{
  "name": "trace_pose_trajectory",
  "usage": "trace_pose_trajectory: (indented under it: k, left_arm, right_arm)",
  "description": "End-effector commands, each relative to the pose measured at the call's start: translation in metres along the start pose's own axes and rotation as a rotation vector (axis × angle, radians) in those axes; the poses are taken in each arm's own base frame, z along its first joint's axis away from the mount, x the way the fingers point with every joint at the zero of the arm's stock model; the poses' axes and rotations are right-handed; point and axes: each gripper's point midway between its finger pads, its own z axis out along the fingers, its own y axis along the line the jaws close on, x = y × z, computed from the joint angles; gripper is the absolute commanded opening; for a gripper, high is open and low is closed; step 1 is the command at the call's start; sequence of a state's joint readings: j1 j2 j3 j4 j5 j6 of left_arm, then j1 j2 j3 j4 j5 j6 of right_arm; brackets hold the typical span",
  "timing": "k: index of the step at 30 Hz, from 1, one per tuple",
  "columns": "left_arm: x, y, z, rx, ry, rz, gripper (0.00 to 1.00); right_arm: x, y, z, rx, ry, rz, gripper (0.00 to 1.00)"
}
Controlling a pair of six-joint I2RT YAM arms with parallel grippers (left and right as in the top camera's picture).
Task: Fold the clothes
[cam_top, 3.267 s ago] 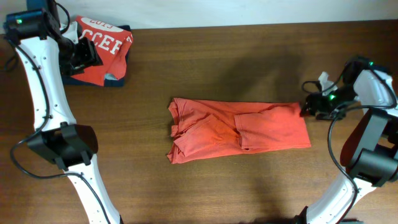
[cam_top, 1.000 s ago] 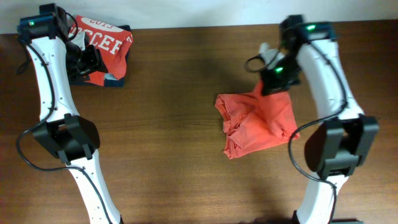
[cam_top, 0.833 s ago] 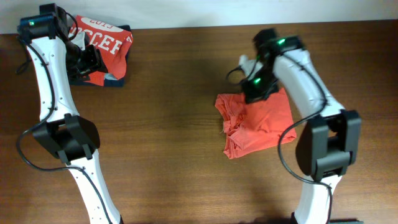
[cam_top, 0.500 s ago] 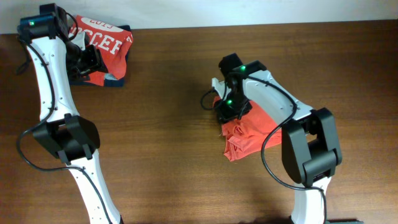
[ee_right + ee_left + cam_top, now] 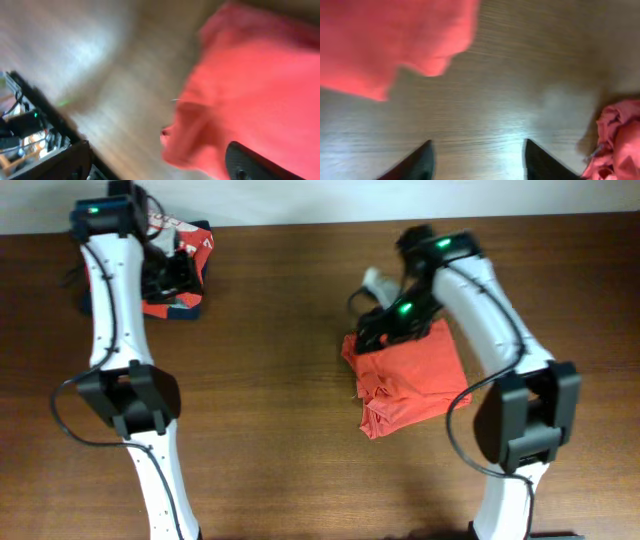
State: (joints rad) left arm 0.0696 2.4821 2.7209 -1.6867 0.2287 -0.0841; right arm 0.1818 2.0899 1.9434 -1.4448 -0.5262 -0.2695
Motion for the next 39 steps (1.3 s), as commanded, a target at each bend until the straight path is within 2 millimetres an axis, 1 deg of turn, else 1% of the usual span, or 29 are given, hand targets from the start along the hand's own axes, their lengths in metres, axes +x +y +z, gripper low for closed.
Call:
trace_pose_trajectory:
  k: [1,2,3,4,6,11,16,18,19,20,22,24,25,29,32,35,38,39]
  left_arm:
    - [0.007,-0.044,0.008,0.091,0.024,0.064,0.21]
    - [0.009,-0.057,0.009,0.124,0.031,0.083,0.06]
    - [0.015,-0.082,0.011,0.179,0.042,0.132,0.00]
    - [0.017,-0.090,0.012,0.196,0.045,0.152,0.00]
    - [0.028,-0.124,0.014,0.265,0.063,0.235,0.00]
    - [0.055,-0.188,0.024,0.314,0.082,0.426,0.00]
    - [0.077,-0.242,0.041,0.340,0.080,0.565,0.00]
    - [0.086,-0.257,0.049,0.347,0.090,0.600,0.00]
    - [0.092,-0.264,0.057,0.346,0.103,0.616,0.00]
    - [0.097,-0.269,0.062,0.344,0.113,0.629,0.00]
    - [0.106,-0.275,0.080,0.329,0.146,0.647,0.00]
    - [0.115,-0.279,0.102,0.318,0.190,0.656,0.00]
    - [0.119,-0.279,0.111,0.314,0.208,0.656,0.00]
    - [0.135,-0.272,0.154,0.284,0.308,0.643,0.00]
    - [0.139,-0.268,0.174,0.272,0.338,0.636,0.00]
    - [0.137,-0.260,0.188,0.242,0.344,0.631,0.00]
    - [0.135,-0.258,0.189,0.229,0.339,0.632,0.00]
    - [0.135,-0.260,0.184,0.241,0.335,0.632,0.00]
  right_arm:
    - [-0.003,-0.024,-0.038,0.017,-0.095,0.026,0.92]
    - [0.000,-0.033,-0.043,0.021,-0.102,0.052,0.94]
    - [0.004,-0.049,-0.050,0.034,-0.111,0.097,0.95]
    - [0.006,-0.055,-0.052,0.041,-0.115,0.114,0.97]
    - [0.013,-0.079,-0.064,0.072,-0.135,0.184,0.99]
    - [0.030,-0.124,-0.091,0.098,-0.199,0.299,0.99]
    - [0.047,-0.155,-0.110,0.111,-0.245,0.384,0.99]
    - [0.053,-0.163,-0.116,0.115,-0.258,0.410,0.99]
    - [0.056,-0.167,-0.119,0.116,-0.264,0.420,0.99]
    - [0.058,-0.170,-0.121,0.118,-0.269,0.430,0.99]
    - [0.062,-0.175,-0.124,0.120,-0.278,0.446,0.98]
    - [0.065,-0.179,-0.127,0.122,-0.284,0.458,0.99]
    - [0.066,-0.181,-0.128,0.122,-0.286,0.462,0.99]
    - [0.067,-0.182,-0.129,0.123,-0.289,0.468,0.99]
    - [0.067,-0.182,-0.129,0.123,-0.289,0.468,0.99]
    - [0.067,-0.182,-0.129,0.123,-0.289,0.468,0.99]
    - [0.067,-0.182,-0.129,0.123,-0.289,0.468,0.99]
    - [0.067,-0.182,-0.129,0.123,-0.289,0.468,0.99]
